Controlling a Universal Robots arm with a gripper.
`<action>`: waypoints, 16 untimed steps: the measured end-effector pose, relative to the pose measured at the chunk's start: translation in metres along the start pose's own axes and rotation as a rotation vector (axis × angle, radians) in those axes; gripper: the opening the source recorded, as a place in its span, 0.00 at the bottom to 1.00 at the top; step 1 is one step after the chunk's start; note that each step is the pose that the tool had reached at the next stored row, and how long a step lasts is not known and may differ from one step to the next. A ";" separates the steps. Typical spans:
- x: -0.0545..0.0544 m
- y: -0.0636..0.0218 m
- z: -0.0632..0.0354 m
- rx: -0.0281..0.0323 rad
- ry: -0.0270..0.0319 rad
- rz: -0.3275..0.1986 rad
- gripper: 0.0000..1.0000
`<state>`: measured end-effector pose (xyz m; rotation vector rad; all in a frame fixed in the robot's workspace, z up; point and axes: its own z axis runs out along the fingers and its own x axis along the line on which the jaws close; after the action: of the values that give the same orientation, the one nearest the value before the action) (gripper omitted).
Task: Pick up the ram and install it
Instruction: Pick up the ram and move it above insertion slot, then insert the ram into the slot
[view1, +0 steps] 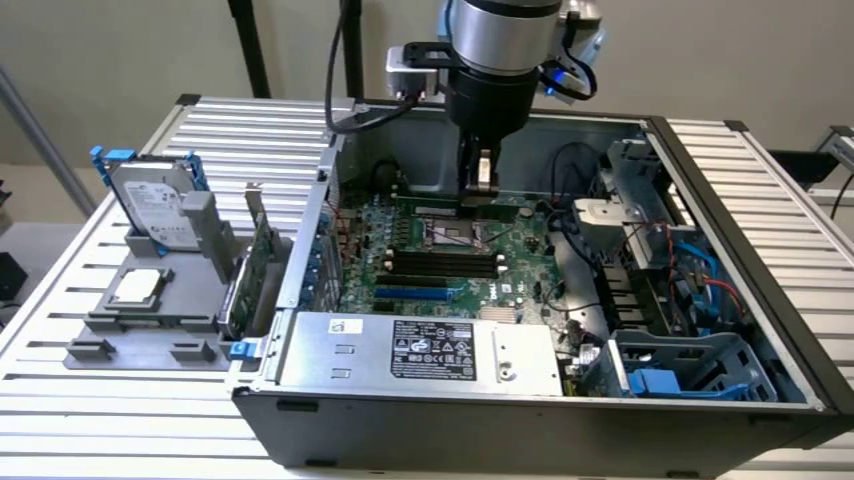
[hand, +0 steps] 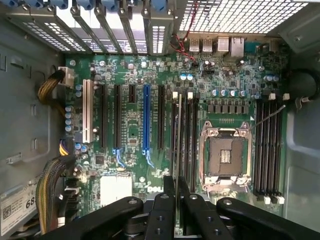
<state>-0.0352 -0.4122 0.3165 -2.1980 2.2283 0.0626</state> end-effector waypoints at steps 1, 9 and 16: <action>0.000 -0.0004 0.0018 0.0000 0.0000 0.000 0.14; -0.002 -0.0020 0.0165 0.0002 -0.0002 0.004 0.14; -0.002 -0.0022 0.0291 0.0003 -0.0002 0.008 0.14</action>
<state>-0.0336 -0.4094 0.2874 -2.1892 2.2367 0.0625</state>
